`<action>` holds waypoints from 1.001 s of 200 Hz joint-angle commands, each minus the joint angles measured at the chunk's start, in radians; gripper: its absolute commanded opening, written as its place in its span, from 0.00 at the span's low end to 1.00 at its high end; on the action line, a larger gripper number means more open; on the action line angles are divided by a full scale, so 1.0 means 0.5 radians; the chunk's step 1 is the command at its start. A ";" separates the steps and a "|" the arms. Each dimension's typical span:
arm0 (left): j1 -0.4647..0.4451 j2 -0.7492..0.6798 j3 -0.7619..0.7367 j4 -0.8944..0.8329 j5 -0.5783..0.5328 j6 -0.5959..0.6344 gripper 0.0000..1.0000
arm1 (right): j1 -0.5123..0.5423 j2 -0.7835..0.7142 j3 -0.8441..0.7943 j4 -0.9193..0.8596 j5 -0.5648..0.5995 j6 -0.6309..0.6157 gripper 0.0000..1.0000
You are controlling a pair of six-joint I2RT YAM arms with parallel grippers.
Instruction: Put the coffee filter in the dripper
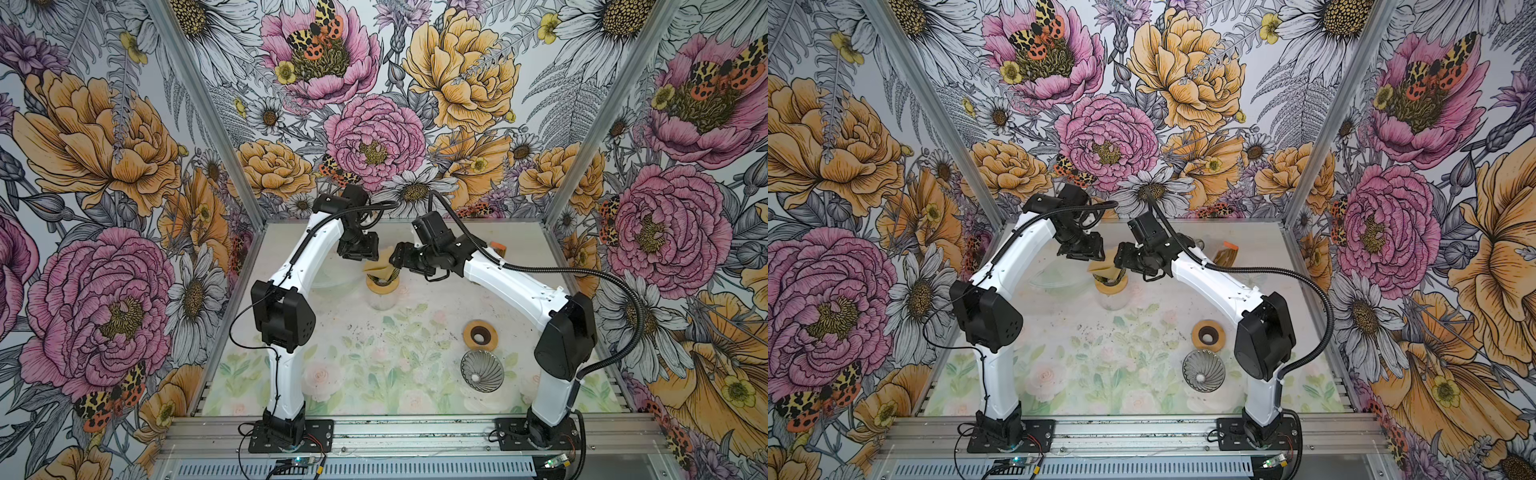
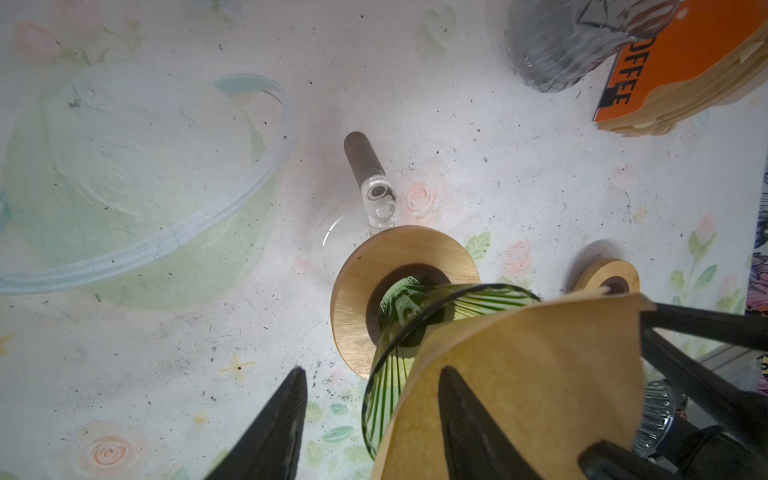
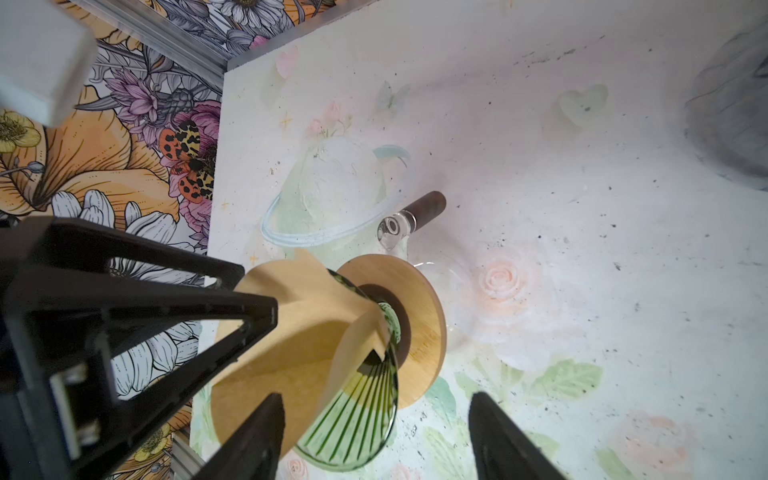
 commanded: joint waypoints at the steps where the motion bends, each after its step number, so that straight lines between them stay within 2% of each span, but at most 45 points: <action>1: -0.011 0.014 -0.035 0.009 -0.060 0.011 0.53 | 0.004 -0.047 -0.065 -0.036 0.046 -0.039 0.70; 79: 0.007 0.030 -0.091 0.011 -0.090 -0.047 0.53 | 0.001 -0.025 -0.076 -0.098 0.087 -0.103 0.67; 127: 0.031 0.062 -0.079 0.013 -0.043 -0.078 0.53 | 0.001 0.035 0.018 -0.196 0.152 -0.161 0.66; 200: 0.062 0.052 -0.144 0.077 0.024 -0.146 0.52 | -0.002 0.174 0.228 -0.313 0.121 -0.256 0.60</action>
